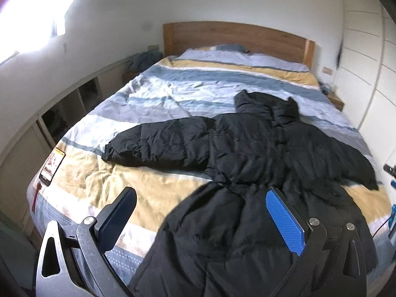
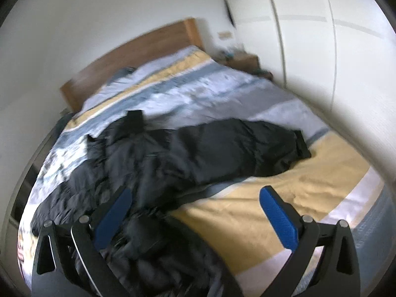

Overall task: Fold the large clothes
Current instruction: 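Grasp the jacket's sleeve cuff with the right gripper and lift it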

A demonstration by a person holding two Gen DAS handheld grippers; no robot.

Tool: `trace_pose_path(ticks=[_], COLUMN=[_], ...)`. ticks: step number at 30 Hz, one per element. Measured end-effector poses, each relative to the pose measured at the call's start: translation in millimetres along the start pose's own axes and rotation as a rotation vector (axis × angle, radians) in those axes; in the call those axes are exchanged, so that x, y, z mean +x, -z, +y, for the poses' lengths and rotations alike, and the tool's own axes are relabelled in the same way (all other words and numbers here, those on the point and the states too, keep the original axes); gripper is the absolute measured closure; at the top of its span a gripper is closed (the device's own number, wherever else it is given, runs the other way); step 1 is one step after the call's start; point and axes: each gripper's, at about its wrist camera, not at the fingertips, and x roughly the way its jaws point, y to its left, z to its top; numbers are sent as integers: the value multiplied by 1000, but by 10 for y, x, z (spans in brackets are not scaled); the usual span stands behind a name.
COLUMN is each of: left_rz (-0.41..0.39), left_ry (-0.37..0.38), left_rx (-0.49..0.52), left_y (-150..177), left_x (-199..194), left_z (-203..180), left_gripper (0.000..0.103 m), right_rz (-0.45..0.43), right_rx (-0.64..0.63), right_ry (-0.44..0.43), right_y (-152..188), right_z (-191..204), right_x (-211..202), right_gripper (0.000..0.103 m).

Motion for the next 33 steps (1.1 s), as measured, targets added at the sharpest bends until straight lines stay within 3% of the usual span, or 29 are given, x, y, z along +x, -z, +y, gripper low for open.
trace_pose_path(ticks=[5,10,16,23,27,30,33], left_rz=[18,39,61,99,106,114,126], left_ry=[-46,-63,-84,-72,-71,-66,-63], left_rx=[-46,-79,-83,-39,-20,-16,-12], left_y=[-167,-263,-275,-217,-203,-178,-155], left_x=[390,707,937,1116,1174,1213,1251], left_z=[22,-70,-214,-421,-504,-534,-553], left_gripper=[1,1,1,1,1,1,1], right_rz=[93,137,143,103,79,71,61], right_rx=[137,265,452,584,621,676,725], right_ry=[33,67,48,-48,-83,-144,-180], right_y=[-25,-22,-29,-50,-91,-119,-130], right_z=[-497,-1059,-1688,-1997,-2047,-2118,-2122], right_x=[754,1239,1527,1730,1795,1882,1982], right_gripper=[0,0,0,2,18,54,56])
